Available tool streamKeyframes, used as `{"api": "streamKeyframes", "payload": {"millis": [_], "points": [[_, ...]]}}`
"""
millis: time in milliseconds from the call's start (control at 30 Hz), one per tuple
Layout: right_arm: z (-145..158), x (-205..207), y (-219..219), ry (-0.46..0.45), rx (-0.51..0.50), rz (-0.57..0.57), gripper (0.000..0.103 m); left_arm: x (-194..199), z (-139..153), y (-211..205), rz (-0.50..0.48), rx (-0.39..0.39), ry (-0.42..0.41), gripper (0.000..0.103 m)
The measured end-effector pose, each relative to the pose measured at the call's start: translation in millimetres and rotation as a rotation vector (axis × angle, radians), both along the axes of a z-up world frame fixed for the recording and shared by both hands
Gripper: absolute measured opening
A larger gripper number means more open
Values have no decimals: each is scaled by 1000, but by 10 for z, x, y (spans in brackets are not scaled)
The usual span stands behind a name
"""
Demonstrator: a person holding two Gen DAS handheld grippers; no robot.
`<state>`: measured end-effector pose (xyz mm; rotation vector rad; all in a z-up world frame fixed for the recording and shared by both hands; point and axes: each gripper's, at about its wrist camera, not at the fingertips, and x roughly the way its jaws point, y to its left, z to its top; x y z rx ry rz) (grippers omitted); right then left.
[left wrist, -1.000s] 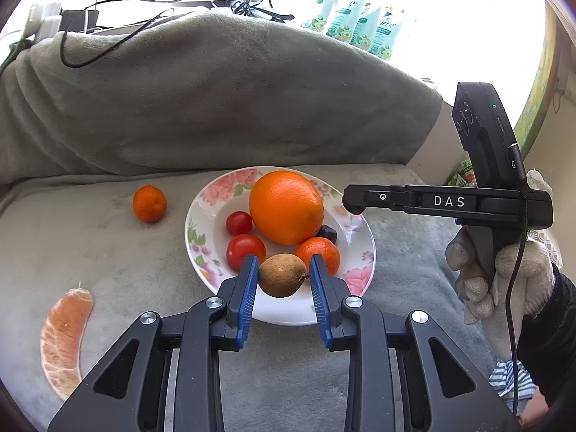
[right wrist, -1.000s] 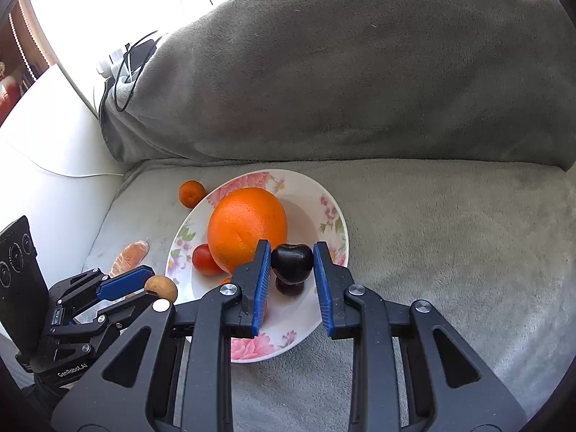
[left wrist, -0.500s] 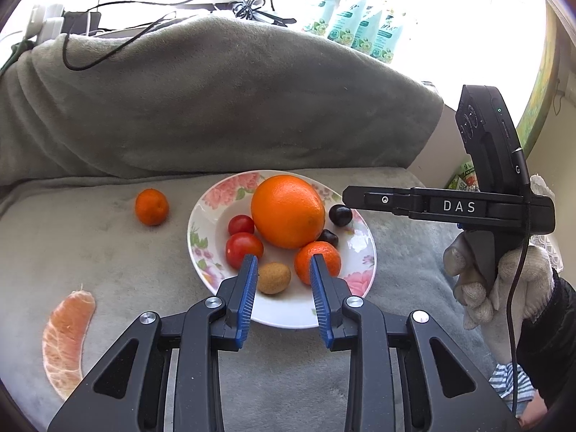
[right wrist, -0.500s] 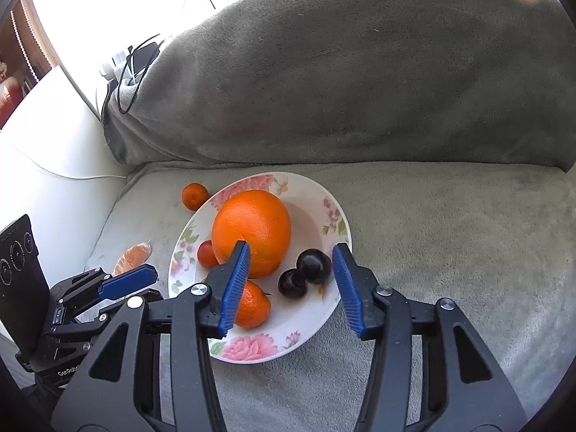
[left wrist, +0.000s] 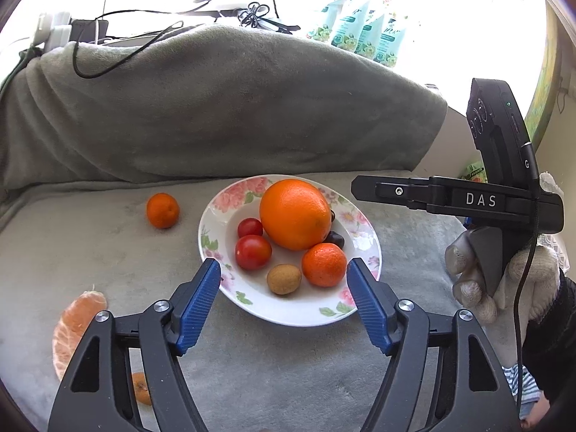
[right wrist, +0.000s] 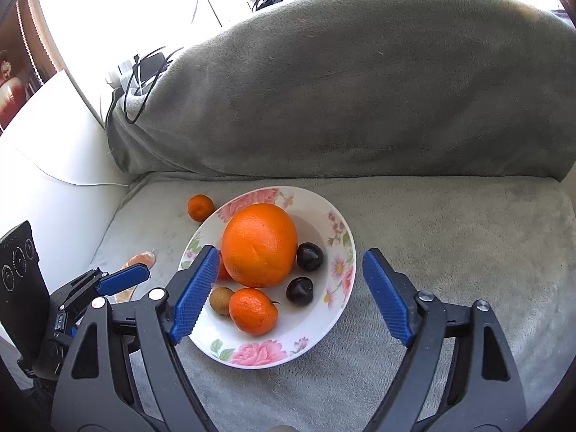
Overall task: Organize fruits
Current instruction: 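Open the right tool to drop the plum while the left tool releases the brown fruit, then withdraw both tools from the plate toward the pink pomelo segment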
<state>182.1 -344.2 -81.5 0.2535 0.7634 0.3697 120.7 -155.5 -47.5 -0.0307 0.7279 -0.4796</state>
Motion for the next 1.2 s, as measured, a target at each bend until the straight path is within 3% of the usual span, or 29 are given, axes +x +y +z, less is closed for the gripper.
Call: {"api": "streamKeyframes", "payload": {"millis": [667,1200], "points": [[232,-115,259,-82,-41,-9,87,-95,80,232,41,1,-24,77],[321,-105,638,-111,-15,57,89,-141,92,621,103,-17,-30,77]]}}
